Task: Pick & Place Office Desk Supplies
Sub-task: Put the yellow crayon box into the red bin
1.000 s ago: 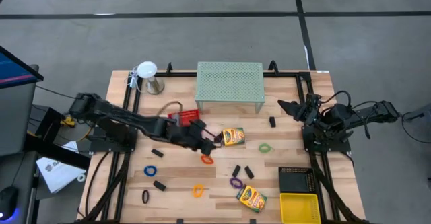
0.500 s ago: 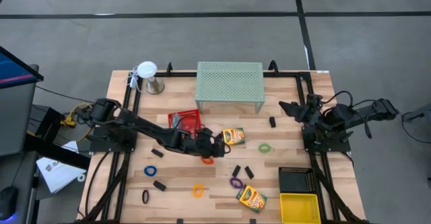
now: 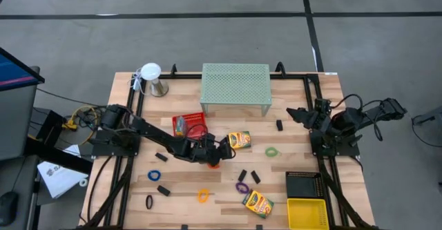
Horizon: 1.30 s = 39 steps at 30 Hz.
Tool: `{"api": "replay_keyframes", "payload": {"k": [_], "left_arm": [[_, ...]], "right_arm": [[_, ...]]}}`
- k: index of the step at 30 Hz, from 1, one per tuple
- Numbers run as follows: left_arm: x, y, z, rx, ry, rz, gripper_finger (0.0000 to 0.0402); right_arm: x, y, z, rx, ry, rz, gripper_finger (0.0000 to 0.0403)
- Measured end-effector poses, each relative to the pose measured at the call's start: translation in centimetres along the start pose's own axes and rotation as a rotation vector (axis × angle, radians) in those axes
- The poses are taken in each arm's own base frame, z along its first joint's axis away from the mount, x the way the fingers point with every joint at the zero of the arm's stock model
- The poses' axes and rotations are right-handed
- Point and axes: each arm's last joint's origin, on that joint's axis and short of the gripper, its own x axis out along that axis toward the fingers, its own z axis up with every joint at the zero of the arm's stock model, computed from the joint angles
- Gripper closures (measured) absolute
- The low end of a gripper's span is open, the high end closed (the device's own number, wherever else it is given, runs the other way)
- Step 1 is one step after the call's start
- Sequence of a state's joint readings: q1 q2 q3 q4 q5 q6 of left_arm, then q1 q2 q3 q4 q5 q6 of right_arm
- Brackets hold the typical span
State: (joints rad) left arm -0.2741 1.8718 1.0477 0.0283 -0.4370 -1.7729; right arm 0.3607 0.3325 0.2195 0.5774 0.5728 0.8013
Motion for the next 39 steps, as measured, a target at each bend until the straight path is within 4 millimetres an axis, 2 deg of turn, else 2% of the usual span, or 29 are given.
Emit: {"api": "replay_keyframes", "payload": {"k": [12, 22, 39], "left_arm": [[1.3, 0.3, 1.6, -0.03, -0.091, 0.022, 0.0282], [2.3, 1.1, 1.2, -0.033, -0.064, 0.041, 0.0275], [3.4, 1.6, 2.3, -0.041, -0.059, 0.088, 0.0288]], "right_arm": [[0.0, 0.0, 0.0, 0.003, -0.001, 0.001, 0.022], [-0.1, 0.1, 0.2, 0.007, -0.01, 0.011, 0.022], [-0.2, 0.2, 0.4, -0.002, -0.013, 0.018, 0.022]]}}
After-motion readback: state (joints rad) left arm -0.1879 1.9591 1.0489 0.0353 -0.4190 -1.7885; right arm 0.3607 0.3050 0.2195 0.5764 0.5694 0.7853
